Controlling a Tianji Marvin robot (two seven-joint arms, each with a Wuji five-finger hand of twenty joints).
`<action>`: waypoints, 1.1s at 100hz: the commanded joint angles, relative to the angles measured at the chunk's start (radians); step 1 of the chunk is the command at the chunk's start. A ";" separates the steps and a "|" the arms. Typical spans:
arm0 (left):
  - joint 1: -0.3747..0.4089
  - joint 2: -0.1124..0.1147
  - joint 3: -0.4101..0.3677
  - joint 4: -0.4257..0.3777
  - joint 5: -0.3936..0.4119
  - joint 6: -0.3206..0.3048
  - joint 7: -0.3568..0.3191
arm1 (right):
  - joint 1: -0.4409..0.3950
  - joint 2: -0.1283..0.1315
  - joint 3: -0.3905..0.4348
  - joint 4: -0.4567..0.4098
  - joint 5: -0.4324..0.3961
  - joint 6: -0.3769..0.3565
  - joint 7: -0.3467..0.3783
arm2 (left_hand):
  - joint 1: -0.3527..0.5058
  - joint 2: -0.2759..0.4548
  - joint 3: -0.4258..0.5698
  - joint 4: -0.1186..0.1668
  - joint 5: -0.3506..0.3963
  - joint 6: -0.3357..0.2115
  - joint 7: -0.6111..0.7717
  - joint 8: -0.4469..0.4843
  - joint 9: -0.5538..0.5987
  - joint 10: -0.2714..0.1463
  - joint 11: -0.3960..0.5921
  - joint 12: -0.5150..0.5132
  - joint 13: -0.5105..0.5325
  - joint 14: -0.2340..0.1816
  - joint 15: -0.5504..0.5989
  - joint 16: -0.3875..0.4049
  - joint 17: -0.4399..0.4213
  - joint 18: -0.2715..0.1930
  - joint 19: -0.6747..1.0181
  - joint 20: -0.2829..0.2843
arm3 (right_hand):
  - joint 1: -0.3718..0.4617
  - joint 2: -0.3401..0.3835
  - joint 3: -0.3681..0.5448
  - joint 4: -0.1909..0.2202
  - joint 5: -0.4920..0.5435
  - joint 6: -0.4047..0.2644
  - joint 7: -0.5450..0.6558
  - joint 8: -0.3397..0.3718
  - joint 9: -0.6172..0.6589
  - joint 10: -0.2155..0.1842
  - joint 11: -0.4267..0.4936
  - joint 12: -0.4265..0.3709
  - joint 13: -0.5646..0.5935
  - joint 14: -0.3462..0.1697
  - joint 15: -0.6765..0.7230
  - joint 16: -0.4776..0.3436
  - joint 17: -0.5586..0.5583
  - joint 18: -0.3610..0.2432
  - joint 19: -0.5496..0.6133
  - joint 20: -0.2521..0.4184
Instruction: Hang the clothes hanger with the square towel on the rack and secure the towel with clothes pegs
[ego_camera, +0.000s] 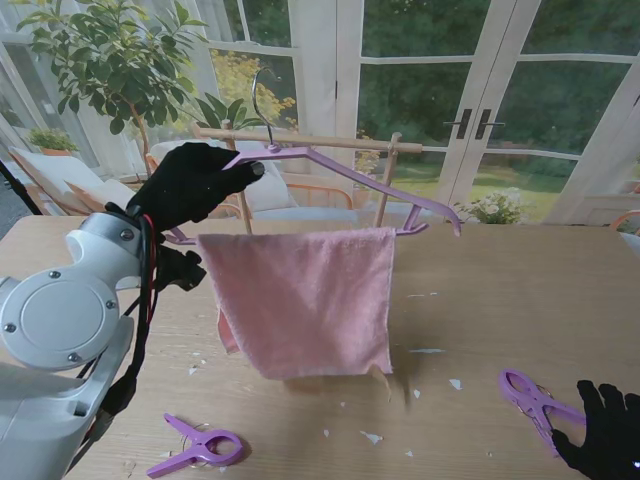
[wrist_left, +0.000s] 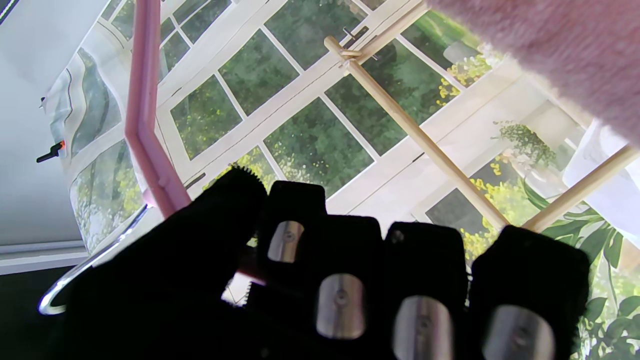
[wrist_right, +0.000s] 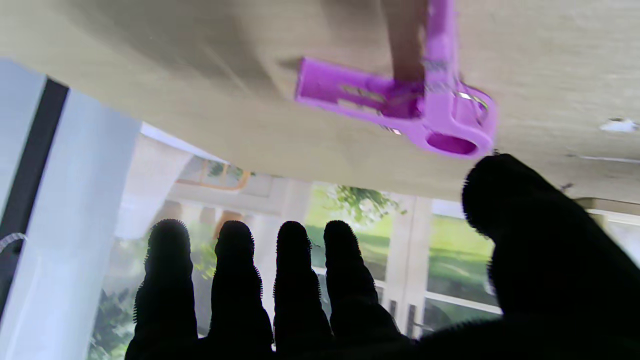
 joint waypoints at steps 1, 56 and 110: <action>0.005 0.000 0.005 -0.007 0.009 -0.004 -0.019 | 0.023 -0.006 0.002 0.036 0.035 0.004 0.020 | -0.003 0.046 -0.022 0.031 0.069 0.047 0.027 0.046 0.027 -0.136 0.091 0.009 0.031 -0.090 0.133 0.006 0.040 -0.018 0.290 0.017 | -0.047 0.031 -0.020 0.031 -0.037 0.041 -0.016 0.004 -0.043 0.022 -0.008 -0.008 -0.047 0.008 -0.012 -0.011 -0.023 0.000 -0.030 0.348; -0.001 0.004 0.023 0.005 0.030 0.019 -0.032 | 0.127 0.010 -0.014 0.176 0.142 -0.082 0.127 | -0.001 0.047 -0.023 0.032 0.069 0.046 0.027 0.046 0.027 -0.137 0.090 0.009 0.031 -0.091 0.134 0.005 0.040 -0.019 0.290 0.015 | -0.224 -0.034 0.048 -0.008 -0.169 0.174 -0.098 0.172 -0.118 0.070 -0.064 -0.041 -0.129 -0.033 -0.053 -0.041 -0.049 -0.035 -0.174 0.405; 0.001 0.003 0.016 0.002 0.023 0.027 -0.031 | 0.178 0.018 -0.063 0.274 0.104 -0.071 0.066 | -0.003 0.040 -0.020 0.034 0.070 0.046 0.028 0.046 0.027 -0.137 0.090 0.009 0.031 -0.092 0.134 0.004 0.040 -0.019 0.290 0.015 | 0.097 -0.196 0.041 0.035 0.114 0.109 0.226 0.211 0.181 0.058 0.280 0.100 0.254 0.006 0.329 0.129 0.231 -0.082 0.302 0.416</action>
